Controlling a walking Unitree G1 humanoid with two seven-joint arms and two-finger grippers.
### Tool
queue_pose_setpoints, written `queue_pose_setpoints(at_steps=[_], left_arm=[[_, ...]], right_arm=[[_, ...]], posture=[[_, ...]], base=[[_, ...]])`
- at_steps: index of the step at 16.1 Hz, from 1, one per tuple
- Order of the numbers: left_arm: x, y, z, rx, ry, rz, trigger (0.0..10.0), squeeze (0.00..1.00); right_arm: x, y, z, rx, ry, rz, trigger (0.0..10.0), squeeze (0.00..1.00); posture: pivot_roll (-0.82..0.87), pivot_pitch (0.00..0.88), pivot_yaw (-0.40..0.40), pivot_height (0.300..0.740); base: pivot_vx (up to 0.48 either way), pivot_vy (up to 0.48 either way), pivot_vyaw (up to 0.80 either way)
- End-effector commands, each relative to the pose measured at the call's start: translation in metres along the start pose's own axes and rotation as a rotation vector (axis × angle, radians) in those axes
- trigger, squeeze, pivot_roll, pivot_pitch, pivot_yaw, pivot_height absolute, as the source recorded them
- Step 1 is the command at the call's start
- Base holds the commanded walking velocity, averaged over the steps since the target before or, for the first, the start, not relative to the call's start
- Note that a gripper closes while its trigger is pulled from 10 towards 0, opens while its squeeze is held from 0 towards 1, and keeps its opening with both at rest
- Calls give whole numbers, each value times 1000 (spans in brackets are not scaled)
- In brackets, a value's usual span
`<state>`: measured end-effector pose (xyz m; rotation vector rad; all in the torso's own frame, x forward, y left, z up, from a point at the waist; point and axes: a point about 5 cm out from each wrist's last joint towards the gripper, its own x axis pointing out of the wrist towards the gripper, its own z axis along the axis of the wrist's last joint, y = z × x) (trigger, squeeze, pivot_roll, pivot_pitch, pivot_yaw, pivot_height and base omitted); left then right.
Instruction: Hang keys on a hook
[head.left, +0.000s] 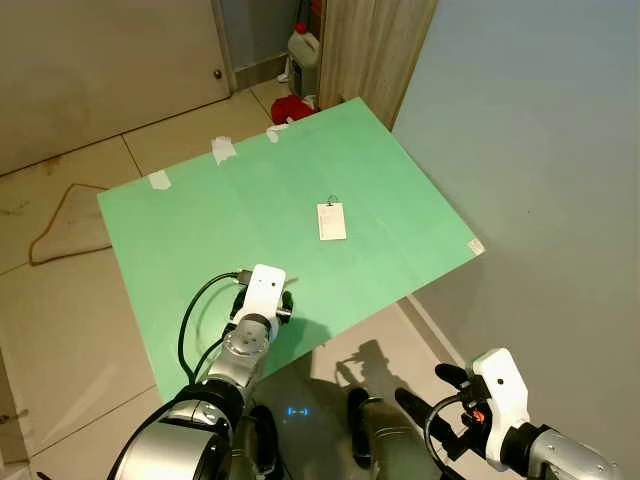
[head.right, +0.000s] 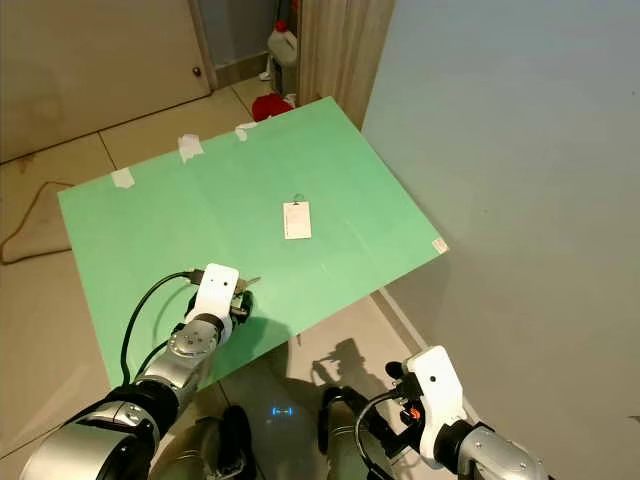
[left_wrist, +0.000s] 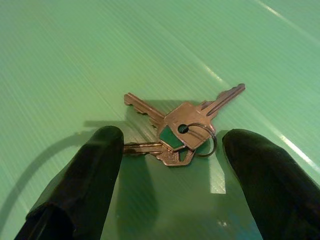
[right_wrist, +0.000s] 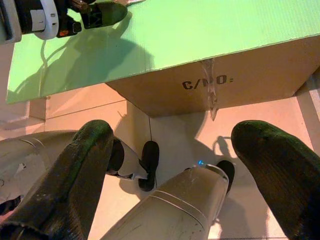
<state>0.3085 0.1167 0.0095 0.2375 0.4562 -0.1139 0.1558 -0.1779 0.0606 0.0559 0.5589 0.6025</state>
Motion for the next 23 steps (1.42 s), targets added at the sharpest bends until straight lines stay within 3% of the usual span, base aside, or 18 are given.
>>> queue_pose_setpoints(at_steps=[1, 21, 22, 23], left_arm=[[-2, -5, -6, 2, 21, -4, 10000, 0], [3, 2, -2, 19, 57, -47, 10000, 0], [3, 2, -2, 18, 59, -51, 6980, 0], [2, 2, -3, 17, 61, -56, 0, 0]], right_arm=[[-6, -2, -3, 12, 10, -8, 10000, 0], [-17, 3, -11, 27, 36, -14, 10000, 0], [-17, 4, -11, 27, 36, -14, 10000, 0], [-17, 4, -11, 27, 36, -14, 10000, 0]], posture=[[-422, 287, -45, 740], [-460, 315, -64, 740], [-460, 317, -64, 740], [-460, 318, -64, 740]], base=[[0, 0, 0], [0, 0, 0], [0, 0, 0], [0, 0, 0]])
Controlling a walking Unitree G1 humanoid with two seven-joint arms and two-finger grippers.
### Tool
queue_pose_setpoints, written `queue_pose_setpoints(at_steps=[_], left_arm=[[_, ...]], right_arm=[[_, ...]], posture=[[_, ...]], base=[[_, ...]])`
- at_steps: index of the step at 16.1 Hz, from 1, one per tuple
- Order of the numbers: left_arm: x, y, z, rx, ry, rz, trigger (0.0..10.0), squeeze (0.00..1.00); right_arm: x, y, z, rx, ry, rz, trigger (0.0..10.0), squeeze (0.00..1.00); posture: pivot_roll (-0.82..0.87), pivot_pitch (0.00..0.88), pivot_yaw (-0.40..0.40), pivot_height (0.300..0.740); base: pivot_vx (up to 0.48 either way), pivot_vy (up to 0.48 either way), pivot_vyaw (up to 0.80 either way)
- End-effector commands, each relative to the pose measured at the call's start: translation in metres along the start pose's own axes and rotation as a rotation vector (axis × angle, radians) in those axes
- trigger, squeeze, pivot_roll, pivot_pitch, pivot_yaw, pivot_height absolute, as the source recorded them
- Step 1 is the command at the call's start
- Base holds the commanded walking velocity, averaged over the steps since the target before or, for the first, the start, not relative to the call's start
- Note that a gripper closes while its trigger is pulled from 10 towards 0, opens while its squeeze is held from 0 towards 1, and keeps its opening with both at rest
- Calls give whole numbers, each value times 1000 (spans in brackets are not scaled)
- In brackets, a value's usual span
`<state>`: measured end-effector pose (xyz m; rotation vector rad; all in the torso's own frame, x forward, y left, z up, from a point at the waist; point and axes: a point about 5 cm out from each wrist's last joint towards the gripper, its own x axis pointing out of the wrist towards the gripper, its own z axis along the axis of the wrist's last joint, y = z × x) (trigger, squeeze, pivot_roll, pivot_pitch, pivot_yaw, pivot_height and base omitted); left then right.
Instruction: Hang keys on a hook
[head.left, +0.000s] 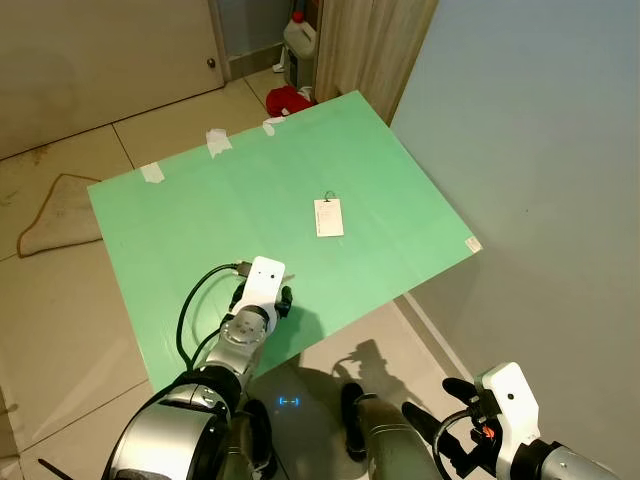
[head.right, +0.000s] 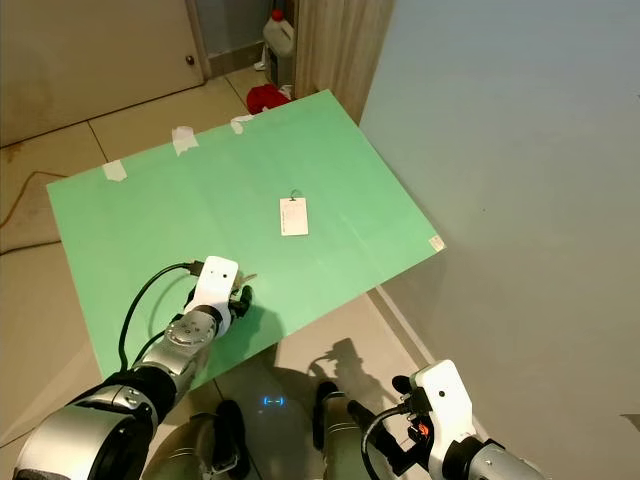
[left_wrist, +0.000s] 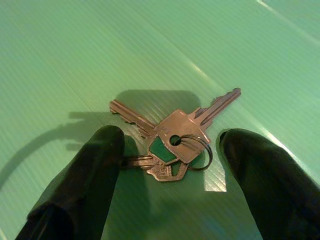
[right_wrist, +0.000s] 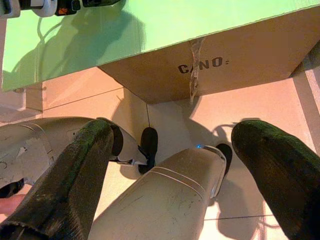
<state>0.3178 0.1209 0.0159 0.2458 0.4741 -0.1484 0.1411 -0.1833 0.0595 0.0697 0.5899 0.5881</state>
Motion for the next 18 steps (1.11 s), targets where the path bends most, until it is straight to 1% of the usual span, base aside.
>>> queue_pose_setpoints(at_steps=[1, 4, 7, 11, 14, 15, 17, 18], left_arm=[[-3, -5, -12, -2, 49, -25, 0, 0], [-3, -5, -13, -6, 51, -33, 0, 0], [-3, -7, -12, -14, 48, -68, 0, 0], [-2, -8, -8, -12, 36, -89, 0, 0], [-2, -9, -6, -3, 18, -103, 0, 0], [-1, -8, -1, -2, -8, -104, 0, 0], [2, 3, 22, -59, -136, -76, 0, 0], [1, 5, 28, -84, -186, -80, 0, 0]], right_arm=[[-3, 2, -1, 5, 11, -4, 10000, 0], [-2, 4, -2, 16, 14, 7, 10000, 0], [-5, 4, -4, 25, 27, 19, 10000, 0], [-8, 1, -11, 29, 41, 20, 10000, 0], [-7, -1, -16, 30, 49, 20, 10000, 0], [-5, -2, -19, 30, 53, 20, 10000, 0], [-2, -7, -27, 35, 55, 14, 10000, 0], [0, -10, -31, 40, 56, 13, 10000, 0]], posture=[[-460, 319, -63, 740], [-462, 321, -63, 740], [-469, 324, -67, 740], [-478, 320, -73, 740], [-474, 313, -74, 740], [-476, 306, -69, 740], [-466, 298, -59, 740], [-446, 289, -52, 740]], base=[[0, 0, 0], [0, 0, 0], [0, 0, 0], [0, 0, 0], [0, 0, 0], [0, 0, 0], [0, 0, 0], [0, 0, 0]])
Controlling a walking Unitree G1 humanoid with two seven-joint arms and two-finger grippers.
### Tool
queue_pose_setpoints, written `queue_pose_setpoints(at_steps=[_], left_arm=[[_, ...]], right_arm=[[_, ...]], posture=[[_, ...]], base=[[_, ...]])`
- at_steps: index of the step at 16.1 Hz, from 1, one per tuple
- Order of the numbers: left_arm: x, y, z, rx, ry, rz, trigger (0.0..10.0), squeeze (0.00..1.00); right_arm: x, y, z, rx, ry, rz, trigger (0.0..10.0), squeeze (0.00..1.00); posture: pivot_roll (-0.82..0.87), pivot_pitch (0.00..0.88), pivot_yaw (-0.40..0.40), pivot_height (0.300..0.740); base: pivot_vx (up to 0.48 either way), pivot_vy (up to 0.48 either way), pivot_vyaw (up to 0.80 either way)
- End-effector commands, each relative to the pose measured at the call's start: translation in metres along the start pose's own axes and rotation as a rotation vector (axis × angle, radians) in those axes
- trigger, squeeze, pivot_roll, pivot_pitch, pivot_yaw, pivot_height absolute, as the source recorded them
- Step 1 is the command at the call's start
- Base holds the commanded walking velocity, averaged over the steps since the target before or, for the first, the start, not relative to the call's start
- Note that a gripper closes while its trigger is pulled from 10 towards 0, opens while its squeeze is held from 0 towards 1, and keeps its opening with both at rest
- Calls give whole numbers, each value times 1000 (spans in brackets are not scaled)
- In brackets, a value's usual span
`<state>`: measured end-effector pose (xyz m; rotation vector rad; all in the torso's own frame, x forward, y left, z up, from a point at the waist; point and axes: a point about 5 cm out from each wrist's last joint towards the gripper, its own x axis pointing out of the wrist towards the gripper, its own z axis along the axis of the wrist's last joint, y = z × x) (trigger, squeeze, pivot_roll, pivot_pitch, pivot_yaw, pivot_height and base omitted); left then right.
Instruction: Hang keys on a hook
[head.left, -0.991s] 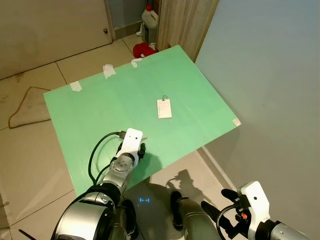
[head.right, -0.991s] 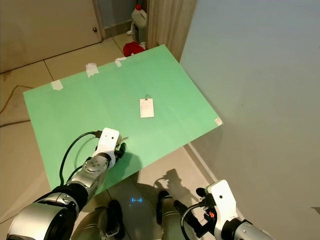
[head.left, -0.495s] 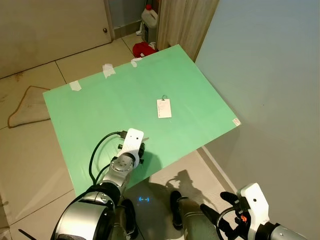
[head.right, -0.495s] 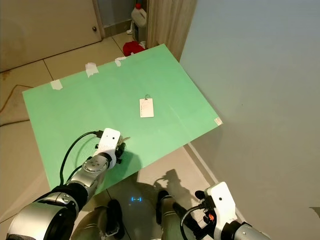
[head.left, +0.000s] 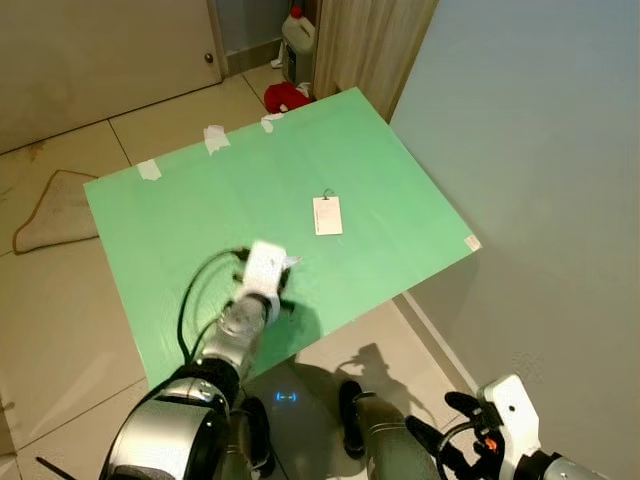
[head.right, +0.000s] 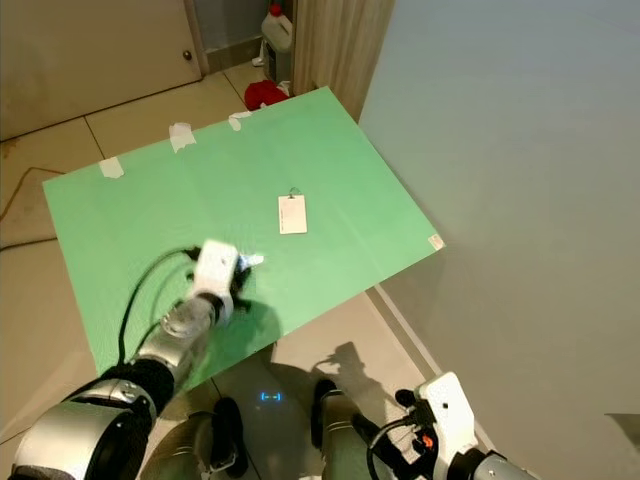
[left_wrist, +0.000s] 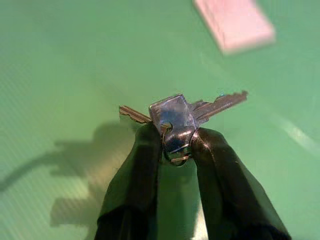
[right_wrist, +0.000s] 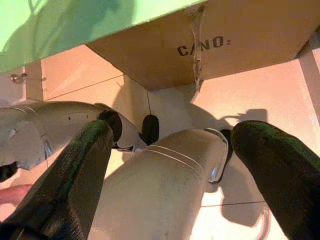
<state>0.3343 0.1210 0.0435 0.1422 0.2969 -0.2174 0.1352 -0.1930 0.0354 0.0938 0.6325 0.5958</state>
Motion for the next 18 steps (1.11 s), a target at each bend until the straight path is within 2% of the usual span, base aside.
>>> queue_pose_setpoints(at_steps=[1, 2, 4, 8, 10, 11, 12, 13, 15, 16, 17, 18], left_arm=[[-2, 1, 4, -38, -54, -22, 0, 0], [-2, 4, 9, -40, -93, -33, 0, 0], [-3, 9, 15, -29, -132, -35, 0, 0], [-10, 15, 47, -61, -317, -63, 0, 0], [-14, 16, 59, -72, -383, -83, 0, 0], [-17, 16, 68, -60, -432, -116, 0, 0], [-19, 16, 74, -45, -456, -135, 0, 0], [-23, 19, 86, 1, -494, -192, 0, 0], [-25, 25, 96, 50, -516, -218, 0, 0], [-26, 33, 99, 121, -514, -243, 0, 0], [-28, 39, 94, 187, -485, -257, 0, 0], [-29, 45, 87, 211, -447, -239, 0, 0]], right_arm=[[2, -4, -11, 10, 22, 6, 10000, 0], [8, -7, -15, 14, 20, 7, 10000, 0], [16, -7, -8, 9, -1, 20, 10000, 0], [46, 1, 17, -23, -101, 50, 10000, 0], [62, 4, 36, -37, -171, 48, 10000, 0], [73, 8, 53, -46, -217, 58, 10000, 0], [79, 10, 63, -50, -245, 61, 10000, 0], [90, 15, 86, -56, -304, 69, 10000, 0], [94, 15, 105, -71, -355, 71, 10000, 0], [95, 11, 124, -67, -411, 60, 10000, 0], [95, 6, 138, -58, -452, 48, 10000, 0], [94, 0, 146, -56, -482, 23, 10000, 0]], posture=[[-426, 284, -42, 740], [-408, 277, -36, 740], [-376, 261, -25, 740], [-307, 200, 10, 740], [-277, 161, 33, 740], [-261, 139, 47, 740], [-249, 125, 53, 740], [-229, 95, 66, 740], [-223, 80, 71, 740], [-224, 67, 84, 740], [-225, 62, 94, 740], [-226, 58, 98, 740]], base=[[0, 0, 0], [0, 0, 0], [0, 0, 0], [0, 0, 0], [0, 0, 0], [0, 0, 0], [0, 0, 0], [0, 0, 0], [0, 0, 0], [0, 0, 0], [0, 0, 0], [0, 0, 0]])
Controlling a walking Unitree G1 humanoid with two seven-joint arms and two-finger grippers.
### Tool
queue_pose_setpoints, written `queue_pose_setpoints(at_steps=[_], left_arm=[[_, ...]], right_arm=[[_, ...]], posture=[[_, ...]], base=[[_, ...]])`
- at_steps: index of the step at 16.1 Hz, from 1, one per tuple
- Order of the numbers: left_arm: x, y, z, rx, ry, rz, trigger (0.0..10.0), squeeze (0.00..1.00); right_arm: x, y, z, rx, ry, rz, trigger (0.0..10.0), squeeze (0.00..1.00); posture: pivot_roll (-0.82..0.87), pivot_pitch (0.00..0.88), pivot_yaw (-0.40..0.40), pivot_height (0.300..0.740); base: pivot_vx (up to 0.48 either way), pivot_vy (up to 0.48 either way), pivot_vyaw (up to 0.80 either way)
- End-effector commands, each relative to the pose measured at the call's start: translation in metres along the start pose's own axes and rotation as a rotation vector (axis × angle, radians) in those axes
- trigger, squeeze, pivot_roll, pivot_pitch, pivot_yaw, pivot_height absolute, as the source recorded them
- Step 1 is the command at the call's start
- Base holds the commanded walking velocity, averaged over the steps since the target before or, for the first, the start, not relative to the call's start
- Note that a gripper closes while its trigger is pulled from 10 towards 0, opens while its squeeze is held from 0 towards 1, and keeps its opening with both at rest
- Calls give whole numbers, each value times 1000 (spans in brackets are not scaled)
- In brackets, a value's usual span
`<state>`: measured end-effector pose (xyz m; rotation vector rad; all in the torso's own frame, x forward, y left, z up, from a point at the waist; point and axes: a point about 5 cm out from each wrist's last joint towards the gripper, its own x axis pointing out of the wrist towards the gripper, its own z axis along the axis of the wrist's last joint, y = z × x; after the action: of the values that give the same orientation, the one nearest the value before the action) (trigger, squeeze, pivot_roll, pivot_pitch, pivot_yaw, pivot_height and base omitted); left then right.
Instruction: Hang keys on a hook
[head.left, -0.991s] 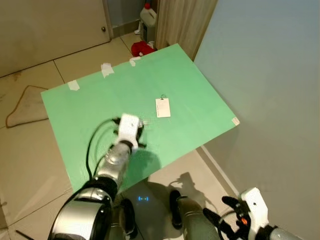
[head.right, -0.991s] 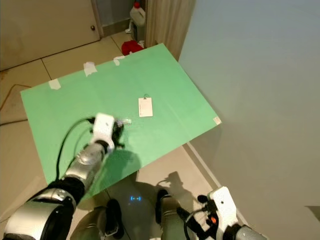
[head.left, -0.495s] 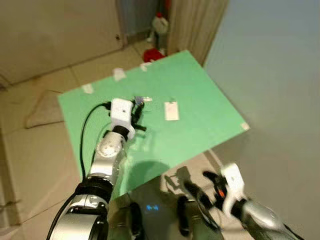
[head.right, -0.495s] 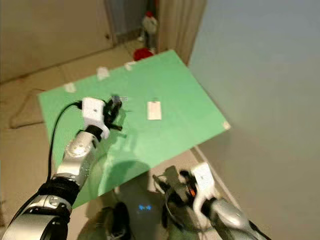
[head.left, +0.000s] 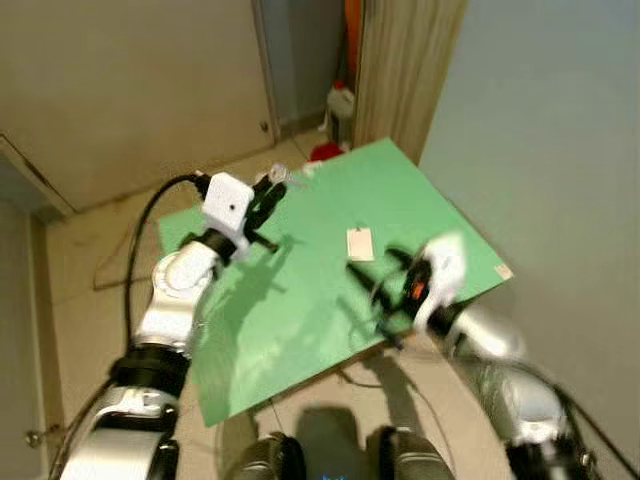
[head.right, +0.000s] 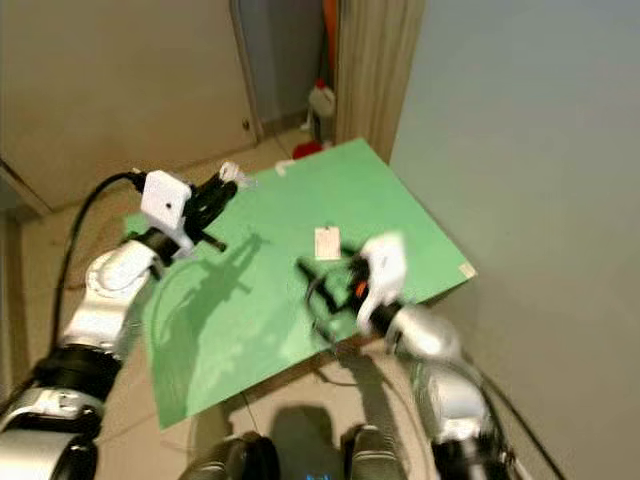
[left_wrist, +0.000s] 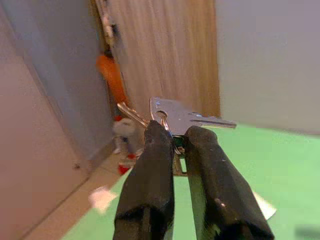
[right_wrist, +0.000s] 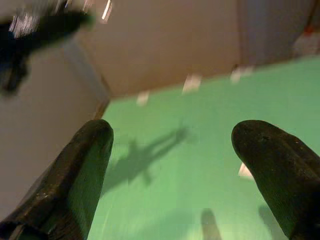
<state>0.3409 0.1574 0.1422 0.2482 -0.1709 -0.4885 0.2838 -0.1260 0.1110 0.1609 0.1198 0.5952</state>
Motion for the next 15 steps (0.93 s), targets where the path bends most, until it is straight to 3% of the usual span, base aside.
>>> queue_pose_setpoints(at_steps=[1, 2, 3, 4, 6, 7, 11, 13, 15], left_arm=[[-9, -1, -8, 20, 57, 3, 0, 0], [-13, -1, -10, 17, 75, 24, 0, 0], [-25, 3, -13, -62, 87, 108, 0, 0], [-43, 5, -17, -193, 83, 215, 0, 0], [-79, -18, -32, -352, 132, 284, 0, 0], [-89, -37, -34, -403, 149, 285, 0, 0], [-100, -89, -18, -371, 132, 148, 0, 0], [-96, -98, -22, -365, 161, 101, 0, 0], [-94, -97, -29, -349, 184, 109, 0, 0]], right_arm=[[-3, -7, -2, 18, -12, -51, 10000, 0], [-4, -10, -2, 12, -21, -73, 10000, 0], [-7, -16, -3, -6, -40, -140, 10000, 0], [-14, -19, -7, -30, -45, -187, 10000, 0], [-30, -19, -21, -58, -28, -254, 10000, 0], [-38, -18, -29, -54, -10, -273, 10000, 0], [-57, -20, -42, -76, -2, -335, 10000, 0], [-58, -20, -47, -81, 12, -328, 10000, 0], [-52, -23, -45, -85, 4, -324, 10000, 0]], posture=[[-225, 55, 107, 740], [-217, 52, 113, 740], [-202, 49, 119, 740], [-192, 48, 125, 740], [-181, 32, 133, 740], [-181, 29, 130, 740], [-198, 0, 117, 740], [-205, 0, 109, 740], [-207, 0, 108, 740]], base=[[0, 0, 0], [0, 0, 0], [0, 0, 0], [0, 0, 0], [0, 0, 0], [0, 0, 0], [0, 0, 0], [0, 0, 0], [0, 0, 0]])
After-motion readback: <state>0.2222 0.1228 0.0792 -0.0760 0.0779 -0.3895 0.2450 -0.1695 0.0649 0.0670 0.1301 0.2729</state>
